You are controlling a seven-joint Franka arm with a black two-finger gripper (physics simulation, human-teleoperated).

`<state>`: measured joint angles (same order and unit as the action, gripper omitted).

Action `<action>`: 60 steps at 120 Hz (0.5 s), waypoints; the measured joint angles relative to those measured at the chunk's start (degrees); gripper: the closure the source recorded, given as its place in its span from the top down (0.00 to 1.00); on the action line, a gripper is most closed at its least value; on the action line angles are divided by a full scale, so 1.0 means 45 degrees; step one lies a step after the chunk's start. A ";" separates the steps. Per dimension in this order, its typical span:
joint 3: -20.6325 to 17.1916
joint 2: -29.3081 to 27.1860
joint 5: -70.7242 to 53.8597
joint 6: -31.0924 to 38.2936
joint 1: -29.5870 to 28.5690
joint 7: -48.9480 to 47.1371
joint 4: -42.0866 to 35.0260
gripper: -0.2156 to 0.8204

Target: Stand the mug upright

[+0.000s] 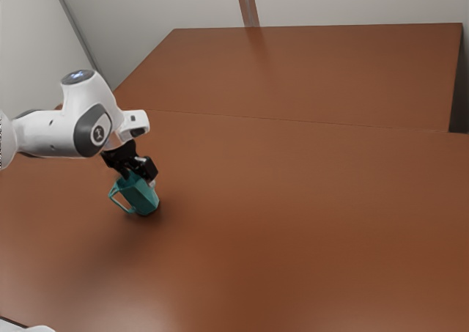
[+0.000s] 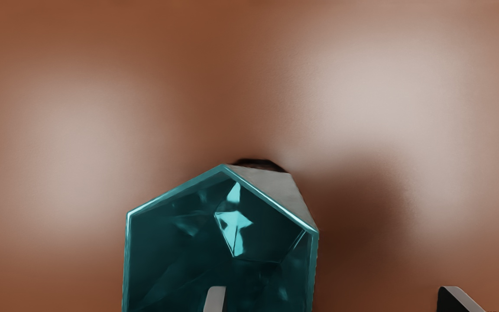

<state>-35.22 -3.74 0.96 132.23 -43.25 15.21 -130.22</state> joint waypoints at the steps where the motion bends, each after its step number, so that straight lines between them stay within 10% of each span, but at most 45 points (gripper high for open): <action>1: -0.0006 -0.0046 0.0000 -0.0023 0.0125 -0.0008 0.0020 0.71; 60: -0.0193 -0.0441 0.0207 -0.5184 0.1353 -0.0300 0.5866 0.78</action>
<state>-36.09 -5.72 1.90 108.90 -37.17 13.86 -103.83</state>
